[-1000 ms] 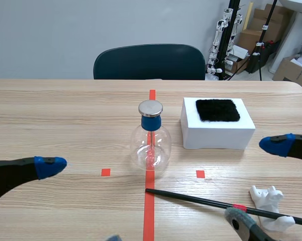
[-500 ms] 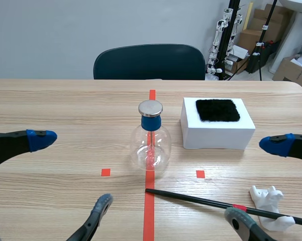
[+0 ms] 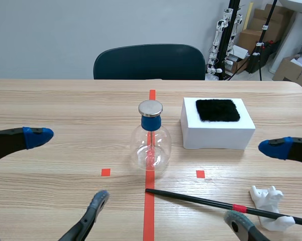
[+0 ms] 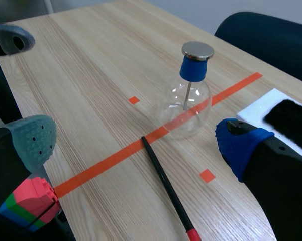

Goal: Do the electroscope experiment. return to the home posture

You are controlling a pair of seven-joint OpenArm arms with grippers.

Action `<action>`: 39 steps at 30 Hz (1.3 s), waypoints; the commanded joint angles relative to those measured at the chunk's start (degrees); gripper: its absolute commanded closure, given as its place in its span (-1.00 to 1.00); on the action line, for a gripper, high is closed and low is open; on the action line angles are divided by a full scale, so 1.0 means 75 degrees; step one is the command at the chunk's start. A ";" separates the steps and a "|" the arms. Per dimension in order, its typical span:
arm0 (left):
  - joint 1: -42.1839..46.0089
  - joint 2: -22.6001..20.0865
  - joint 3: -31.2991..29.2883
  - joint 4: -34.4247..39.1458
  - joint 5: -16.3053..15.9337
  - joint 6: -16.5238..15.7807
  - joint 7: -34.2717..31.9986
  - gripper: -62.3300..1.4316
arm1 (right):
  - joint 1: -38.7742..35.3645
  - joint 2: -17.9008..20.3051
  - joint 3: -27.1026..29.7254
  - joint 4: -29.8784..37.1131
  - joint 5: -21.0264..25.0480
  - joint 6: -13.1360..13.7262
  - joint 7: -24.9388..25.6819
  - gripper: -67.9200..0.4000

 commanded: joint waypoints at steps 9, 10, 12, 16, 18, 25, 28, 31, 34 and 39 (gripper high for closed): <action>0.0073 0.0321 -0.0067 0.0047 -0.0175 0.0012 -0.0070 -1.00 | 0.0090 0.0015 0.0064 0.0029 -0.0213 -0.0029 -0.0245 -1.00; 0.0087 0.0379 -0.0070 0.0047 -0.0163 0.0009 -0.0073 -1.00 | 0.0090 0.0015 0.0064 0.0029 -0.0213 -0.0029 -0.0283 -1.00; 0.0102 0.0484 -0.0093 0.0047 -0.0163 -0.0015 -0.0047 -1.00 | 0.0090 0.0015 0.0064 0.0029 -0.0210 -0.0029 -0.0361 -1.00; 0.0105 0.0545 -0.0102 0.0047 -0.0166 -0.0017 -0.0023 -1.00 | 0.0087 0.0015 0.0064 0.0029 -0.0207 -0.0026 -0.0361 -1.00; 0.0102 0.0545 -0.0102 0.0047 -0.0169 -0.0015 -0.0017 -1.00 | 0.0087 0.0015 0.0064 0.0029 -0.0207 -0.0026 -0.0361 -1.00; 0.0099 0.0545 -0.0102 0.0050 -0.0172 -0.0015 0.0093 -1.00 | 0.0087 0.0015 0.0064 0.0029 -0.0207 -0.0026 -0.0361 -1.00; 0.0099 0.0545 -0.0102 0.0050 -0.0172 -0.0015 0.0093 -1.00 | 0.0087 0.0015 0.0064 0.0029 -0.0207 -0.0026 -0.0358 -1.00; 0.0099 0.0545 -0.0102 0.0050 -0.0175 -0.0015 0.0093 -1.00 | 0.0087 0.0015 0.0064 0.0029 -0.0207 -0.0026 -0.0356 -1.00; 0.0102 0.0545 -0.0102 0.0050 -0.0201 -0.0012 0.0093 -1.00 | 0.0087 0.0015 0.0064 0.0029 -0.0207 -0.0026 -0.0356 -1.00; 0.0093 0.0545 -0.0102 0.0050 -0.0227 -0.0012 0.0087 -1.00 | 0.0090 0.0017 0.0064 0.0029 -0.0207 -0.0029 -0.0358 -1.00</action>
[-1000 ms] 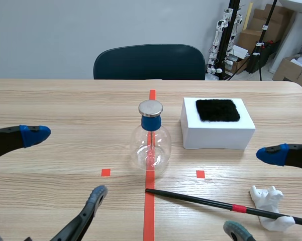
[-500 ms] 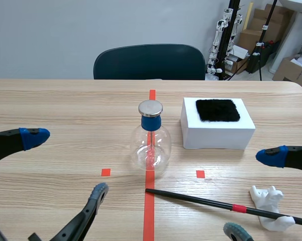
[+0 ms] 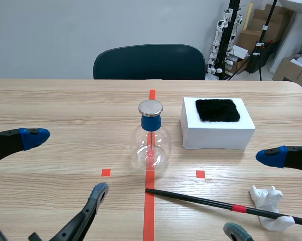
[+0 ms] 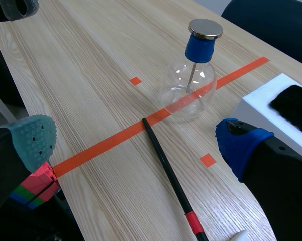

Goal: Do the electroscope experiment. return to the home posture

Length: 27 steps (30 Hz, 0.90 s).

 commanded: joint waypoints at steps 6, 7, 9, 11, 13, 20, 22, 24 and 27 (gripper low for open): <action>0.0055 0.0015 -0.0041 0.0050 -0.0105 0.0017 -0.0087 -1.00 | 0.0087 -0.0012 0.0064 0.0029 0.0076 -0.0026 0.0114 -1.00; 0.0052 0.0015 -0.0041 0.0050 -0.0105 0.0017 -0.0096 -1.00 | 0.0087 -0.0058 0.0067 0.0029 0.0076 -0.0029 0.0114 -1.00; 0.0055 0.0015 -0.0041 0.0050 -0.0105 0.0017 -0.0105 -1.00 | 0.0087 -0.0254 0.0073 0.0029 0.0076 -0.0134 0.0108 -1.00; 0.0055 0.0015 -0.0041 0.0050 -0.0105 0.0017 -0.0108 -1.00 | 0.0087 -0.0498 0.0073 0.0029 0.0052 -0.0294 0.0079 -1.00; 0.0055 0.0015 -0.0041 0.0050 -0.0105 0.0017 -0.0105 -1.00 | 0.0087 -0.0778 0.0073 0.0029 -0.0102 -0.0589 -0.0006 -1.00; 0.0055 0.0015 -0.0041 0.0050 -0.0105 0.0017 -0.0105 -1.00 | 0.0087 -0.1577 0.0073 0.0029 -0.0548 -0.1204 -0.0026 -1.00; 0.0055 0.0015 -0.0041 0.0050 -0.0105 0.0017 -0.0105 -1.00 | 0.0085 -0.1746 0.0073 0.0029 -0.0720 -0.1209 -0.0026 -1.00; 0.0055 0.0015 -0.0041 0.0050 -0.0105 0.0017 -0.0105 -1.00 | 0.0082 -0.1897 0.0073 0.0029 -0.0895 -0.1209 -0.0026 -1.00; 0.0055 0.0015 -0.0041 0.0050 -0.0105 0.0020 -0.0105 -1.00 | 0.0067 -0.2107 0.0073 0.0029 -0.1110 -0.1230 -0.0023 -1.00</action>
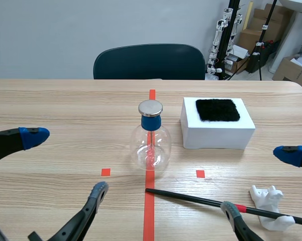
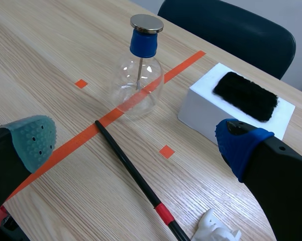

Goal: Do the electroscope experiment. return to the home posture

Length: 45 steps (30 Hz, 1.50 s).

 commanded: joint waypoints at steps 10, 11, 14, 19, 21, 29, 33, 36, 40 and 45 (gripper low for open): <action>0.0058 0.0017 -0.0041 0.0050 -0.0058 0.0017 -0.0099 -1.00 | 0.0064 -0.0178 0.0070 0.0029 -0.0411 -0.0029 0.0079 -1.00; 0.0058 0.0017 -0.0041 0.0050 -0.0058 0.0017 -0.0099 -1.00 | 0.0064 -0.0178 0.0070 0.0029 -0.0411 -0.0029 0.0079 -1.00; 0.0058 0.0017 -0.0041 0.0050 -0.0058 0.0017 -0.0099 -1.00 | 0.0064 -0.0178 0.0070 0.0029 -0.0411 -0.0029 0.0079 -1.00; 0.0058 0.0017 -0.0041 0.0050 -0.0058 0.0017 -0.0099 -1.00 | 0.0064 -0.0178 0.0070 0.0029 -0.0411 -0.0029 0.0079 -1.00; 0.0058 0.0017 -0.0041 0.0050 -0.0058 0.0017 -0.0099 -1.00 | 0.0067 -0.0178 0.0070 0.0029 -0.0411 -0.0029 0.0079 -1.00; 0.0058 0.0017 -0.0041 0.0050 -0.0058 0.0017 -0.0099 -1.00 | 0.0070 -0.0175 0.0070 0.0029 -0.0411 -0.0029 0.0079 -1.00; 0.0058 0.0017 -0.0041 0.0050 -0.0058 0.0015 -0.0108 -1.00 | 0.0070 -0.0175 0.0070 0.0029 -0.0411 -0.0029 0.0079 -1.00; 0.0058 0.0017 -0.0041 0.0050 -0.0058 0.0015 -0.0143 -1.00 | 0.0087 -0.0175 0.0070 0.0029 -0.0411 -0.0029 0.0067 -1.00; 0.0058 0.0017 -0.0041 0.0050 -0.0058 0.0015 -0.0143 -1.00 | 0.0087 -0.0175 0.0070 0.0029 -0.0411 -0.0029 0.0050 -1.00; 0.0058 0.0017 -0.0041 0.0050 -0.0058 0.0015 -0.0140 -1.00 | 0.0087 -0.0175 0.0070 0.0029 -0.0411 -0.0029 0.0050 -1.00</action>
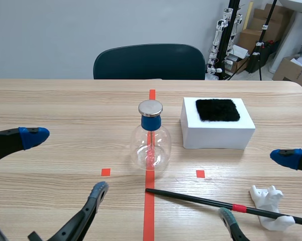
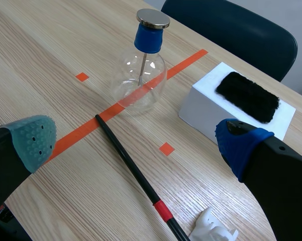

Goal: Do the electroscope experiment. return to the home posture

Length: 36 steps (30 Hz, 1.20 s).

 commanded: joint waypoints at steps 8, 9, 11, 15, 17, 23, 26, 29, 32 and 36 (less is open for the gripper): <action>0.0058 0.0017 -0.0041 0.0050 -0.0058 0.0015 -0.0134 -1.00 | 0.0087 0.0000 0.0070 0.0029 0.0079 -0.0029 -0.0119 -1.00; 0.0058 0.0017 -0.0041 0.0050 -0.0058 0.0015 -0.0134 -1.00 | 0.0087 0.0000 0.0070 0.0029 0.0079 -0.0029 -0.0119 -1.00; 0.0058 0.0017 -0.0041 0.0050 -0.0058 0.0015 -0.0131 -1.00 | 0.0087 0.0000 0.0070 0.0029 0.0079 -0.0029 -0.0119 -1.00; 0.0058 0.0017 -0.0041 0.0050 -0.0058 0.0015 -0.0131 -1.00 | 0.0087 0.0000 0.0070 0.0029 0.0079 -0.0029 -0.0117 -1.00; 0.0058 0.0017 -0.0041 0.0050 -0.0058 0.0015 -0.0131 -1.00 | 0.0087 0.0000 0.0070 0.0029 0.0079 -0.0029 -0.0117 -1.00; 0.0058 0.0017 -0.0041 0.0050 -0.0058 0.0015 -0.0131 -1.00 | 0.0087 0.0000 0.0070 0.0029 0.0082 -0.0026 -0.0114 -1.00; 0.0058 0.0017 -0.0041 0.0050 -0.0058 0.0015 -0.0131 -1.00 | 0.0087 0.0000 0.0070 0.0029 0.0082 -0.0026 -0.0114 -1.00; 0.0058 0.0017 -0.0041 0.0050 -0.0058 0.0015 -0.0128 -1.00 | 0.0087 0.0000 0.0070 0.0029 0.0082 -0.0026 -0.0114 -1.00; 0.0058 0.0017 -0.0041 0.0050 -0.0058 0.0015 -0.0128 -1.00 | 0.0087 0.0000 0.0070 0.0029 0.0082 -0.0026 -0.0114 -1.00; 0.0058 0.0017 -0.0041 0.0050 -0.0058 0.0015 -0.0128 -1.00 | 0.0087 0.0000 0.0070 0.0029 0.0082 -0.0026 -0.0114 -1.00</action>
